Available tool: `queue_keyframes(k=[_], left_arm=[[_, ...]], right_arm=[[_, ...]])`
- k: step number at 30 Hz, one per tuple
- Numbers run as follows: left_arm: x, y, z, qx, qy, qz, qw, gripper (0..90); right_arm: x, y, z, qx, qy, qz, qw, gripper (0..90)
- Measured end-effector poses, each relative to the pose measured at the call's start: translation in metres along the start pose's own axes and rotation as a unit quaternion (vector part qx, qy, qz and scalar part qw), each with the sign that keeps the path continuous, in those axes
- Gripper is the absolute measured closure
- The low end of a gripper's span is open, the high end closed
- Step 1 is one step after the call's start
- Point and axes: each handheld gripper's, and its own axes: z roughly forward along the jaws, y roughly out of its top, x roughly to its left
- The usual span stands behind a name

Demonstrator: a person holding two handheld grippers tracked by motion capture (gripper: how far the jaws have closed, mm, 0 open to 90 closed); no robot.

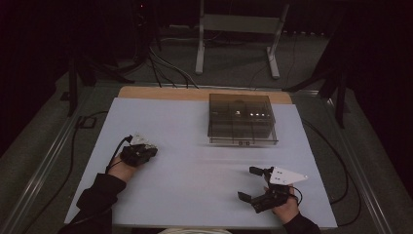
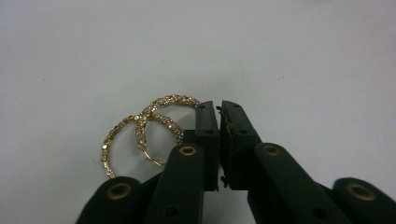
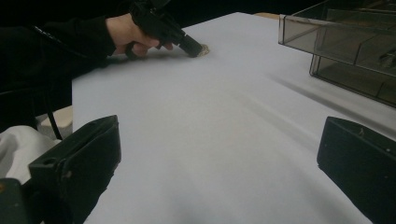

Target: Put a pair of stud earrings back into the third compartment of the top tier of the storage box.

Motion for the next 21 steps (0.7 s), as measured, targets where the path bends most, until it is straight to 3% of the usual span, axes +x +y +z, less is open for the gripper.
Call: queue_keyframes(k=[5,12,17,21], left_arm=[[0.002,0.000,0.000,-0.001,-0.006,-0.005,1.0000,89.7],[0.000,0.009,-0.011,-0.032,-0.007,-0.001,0.9995,89.7],[0.001,0.013,-0.020,-0.049,0.005,0.004,0.9988,89.8],[0.005,0.015,-0.028,-0.067,0.010,-0.006,0.9977,90.0]], right_arm=[[-0.001,0.000,0.001,0.001,-0.001,0.000,1.0000,0.0],[-0.001,0.000,0.000,0.000,-0.001,0.001,1.0000,0.0],[-0.001,0.000,0.000,0.000,-0.002,0.001,1.0000,0.0],[-0.001,0.000,0.000,0.000,-0.003,0.002,1.0000,0.0]])
